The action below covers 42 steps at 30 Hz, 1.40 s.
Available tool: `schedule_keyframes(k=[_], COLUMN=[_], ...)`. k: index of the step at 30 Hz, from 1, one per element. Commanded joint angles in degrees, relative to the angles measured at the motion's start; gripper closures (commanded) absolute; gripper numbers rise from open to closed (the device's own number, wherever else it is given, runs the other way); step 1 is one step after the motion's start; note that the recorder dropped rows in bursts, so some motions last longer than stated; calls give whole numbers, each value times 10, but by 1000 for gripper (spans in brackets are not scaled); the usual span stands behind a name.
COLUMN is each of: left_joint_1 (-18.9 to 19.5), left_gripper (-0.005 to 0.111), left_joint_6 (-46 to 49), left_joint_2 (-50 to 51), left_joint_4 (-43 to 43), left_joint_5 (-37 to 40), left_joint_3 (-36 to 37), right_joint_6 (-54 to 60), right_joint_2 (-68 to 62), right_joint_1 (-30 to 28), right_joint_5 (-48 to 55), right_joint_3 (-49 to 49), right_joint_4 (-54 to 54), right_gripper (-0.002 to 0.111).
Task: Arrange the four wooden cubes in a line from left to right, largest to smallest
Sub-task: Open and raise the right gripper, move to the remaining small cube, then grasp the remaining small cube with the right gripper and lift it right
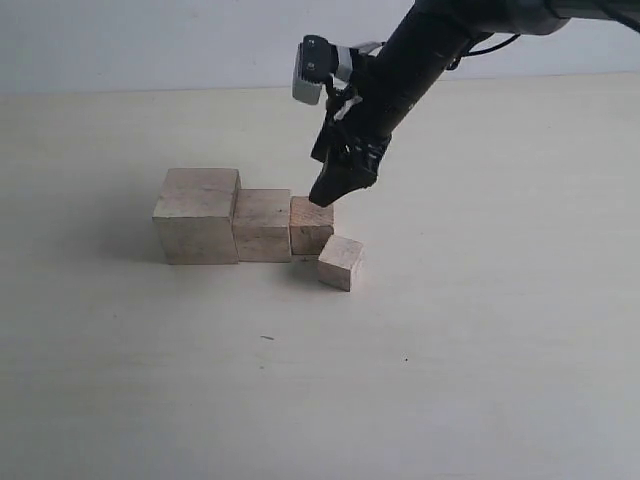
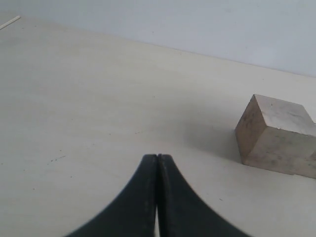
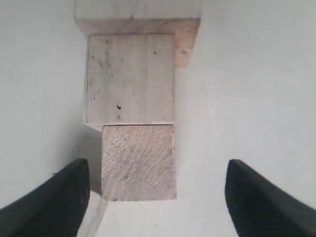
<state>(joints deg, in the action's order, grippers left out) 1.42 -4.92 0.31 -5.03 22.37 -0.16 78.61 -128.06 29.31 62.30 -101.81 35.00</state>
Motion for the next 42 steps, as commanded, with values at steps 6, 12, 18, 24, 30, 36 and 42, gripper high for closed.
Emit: schedule_keyframes(k=[6, 12, 18, 24, 30, 36, 42], left_joint_1=[-3, -3, -3, -3, -3, -3, -3], left_gripper=[107, 107, 107, 107, 107, 107, 107], left_joint_6=[2, 2, 2, 2, 2, 2, 2], left_joint_2=[-3, -3, -3, -3, -3, -3, -3], left_joint_4=[0, 0, 0, 0, 0, 0, 0], left_joint_5=[-7, -7, -7, -7, -7, -7, -7], left_joint_3=[2, 2, 2, 2, 2, 2, 2], right_joint_6=[-391, -399, -402, -371, -327, -336, -336], right_joint_2=[68, 98, 155, 166, 166, 166, 166], right_joint_1=[1, 1, 1, 36, 94, 97, 97], right_joint_5=[77, 77, 77, 75, 40, 4, -4], right_joint_3=[5, 47, 121, 192, 227, 227, 227], right_joint_4=[-142, -153, -101, -97, -137, -145, -145], right_gripper=[84, 108, 108, 108, 108, 106, 75])
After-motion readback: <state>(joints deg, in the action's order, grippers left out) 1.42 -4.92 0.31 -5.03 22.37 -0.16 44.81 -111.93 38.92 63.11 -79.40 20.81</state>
